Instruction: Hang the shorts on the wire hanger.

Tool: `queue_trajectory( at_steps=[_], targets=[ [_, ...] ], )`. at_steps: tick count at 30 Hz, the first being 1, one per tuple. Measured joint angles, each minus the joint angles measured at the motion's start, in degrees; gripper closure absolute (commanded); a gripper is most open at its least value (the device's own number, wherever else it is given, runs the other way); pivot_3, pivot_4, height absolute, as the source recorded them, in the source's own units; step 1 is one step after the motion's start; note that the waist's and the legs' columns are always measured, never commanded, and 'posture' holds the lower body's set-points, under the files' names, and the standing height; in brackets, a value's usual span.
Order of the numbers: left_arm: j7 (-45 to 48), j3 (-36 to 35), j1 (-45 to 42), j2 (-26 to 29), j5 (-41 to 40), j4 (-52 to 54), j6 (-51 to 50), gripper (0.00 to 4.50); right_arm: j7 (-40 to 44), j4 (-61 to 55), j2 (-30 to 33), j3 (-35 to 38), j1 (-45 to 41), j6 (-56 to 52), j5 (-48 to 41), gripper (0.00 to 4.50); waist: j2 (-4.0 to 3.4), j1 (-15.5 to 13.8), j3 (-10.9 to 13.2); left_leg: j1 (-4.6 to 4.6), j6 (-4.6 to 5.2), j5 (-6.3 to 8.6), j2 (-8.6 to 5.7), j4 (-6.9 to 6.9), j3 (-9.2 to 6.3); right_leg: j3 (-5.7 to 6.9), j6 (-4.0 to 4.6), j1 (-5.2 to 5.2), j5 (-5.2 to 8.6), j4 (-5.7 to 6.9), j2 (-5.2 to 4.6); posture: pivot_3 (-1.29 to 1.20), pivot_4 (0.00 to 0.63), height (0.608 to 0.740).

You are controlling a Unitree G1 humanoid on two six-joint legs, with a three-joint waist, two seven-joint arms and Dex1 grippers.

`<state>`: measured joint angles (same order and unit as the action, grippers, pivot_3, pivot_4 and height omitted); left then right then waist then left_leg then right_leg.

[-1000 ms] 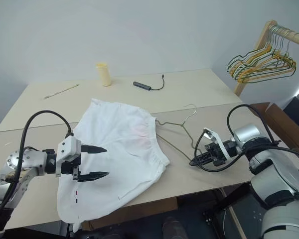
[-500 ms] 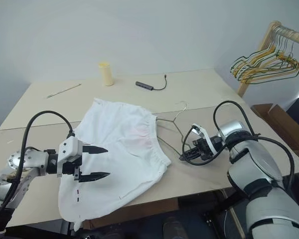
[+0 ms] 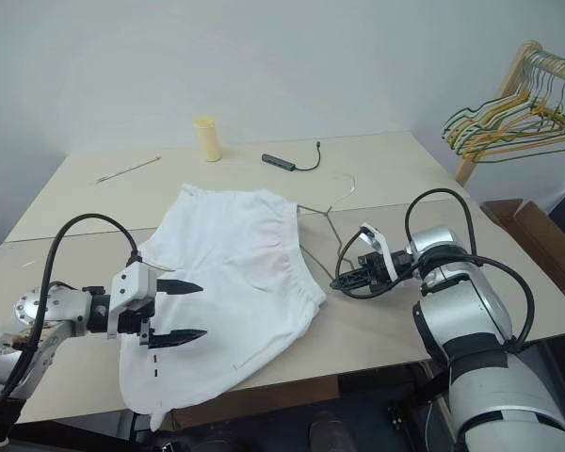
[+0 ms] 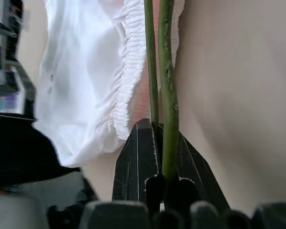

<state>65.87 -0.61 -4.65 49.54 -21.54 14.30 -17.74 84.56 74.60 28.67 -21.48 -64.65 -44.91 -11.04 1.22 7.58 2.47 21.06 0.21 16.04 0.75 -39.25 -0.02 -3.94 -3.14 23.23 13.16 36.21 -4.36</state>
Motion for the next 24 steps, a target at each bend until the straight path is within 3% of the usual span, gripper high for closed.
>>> queue_trajectory(
  at_steps=[8,13,19,24],
  targets=[
    [-5.67,1.53,-6.91,-5.11,3.99,-4.41,0.53,0.03,-12.55,-7.81,-0.94,5.79,3.56,11.71,3.99,4.50,0.00,-0.44,-0.01,0.02,-0.03,-0.02,-0.03,-0.01,0.00,0.01,-0.03,-0.02,-0.03,-0.02,-0.03,-0.07,0.000,0.740],
    [-10.64,-0.51,-20.61,-11.49,0.47,-8.86,-2.58,0.03,-15.00,-19.65,0.05,6.72,10.24,19.34,6.01,4.50,0.01,-0.24,-0.01,0.18,-0.03,-0.02,-0.03,-0.24,-0.08,0.06,-0.09,0.01,-0.08,-0.03,-0.05,-0.09,0.000,0.740],
    [-9.21,-3.33,-36.90,-9.44,0.98,-20.31,1.82,0.03,-16.15,-34.44,1.65,6.20,16.45,23.33,8.77,4.50,-0.10,1.60,-0.08,0.06,-0.02,-0.01,-0.06,-0.28,-0.06,0.02,-0.11,-0.11,-0.09,-0.02,-0.05,-0.10,0.000,0.740],
    [2.97,1.83,-43.13,-6.69,5.64,-37.16,9.79,0.03,-17.49,-44.72,1.84,3.86,20.76,25.20,11.52,4.50,-0.11,3.10,-0.07,0.11,-0.02,-0.01,-0.05,-0.36,-0.06,0.02,-0.11,-0.05,-0.09,0.02,0.02,-0.12,0.000,0.740]
  ],
)
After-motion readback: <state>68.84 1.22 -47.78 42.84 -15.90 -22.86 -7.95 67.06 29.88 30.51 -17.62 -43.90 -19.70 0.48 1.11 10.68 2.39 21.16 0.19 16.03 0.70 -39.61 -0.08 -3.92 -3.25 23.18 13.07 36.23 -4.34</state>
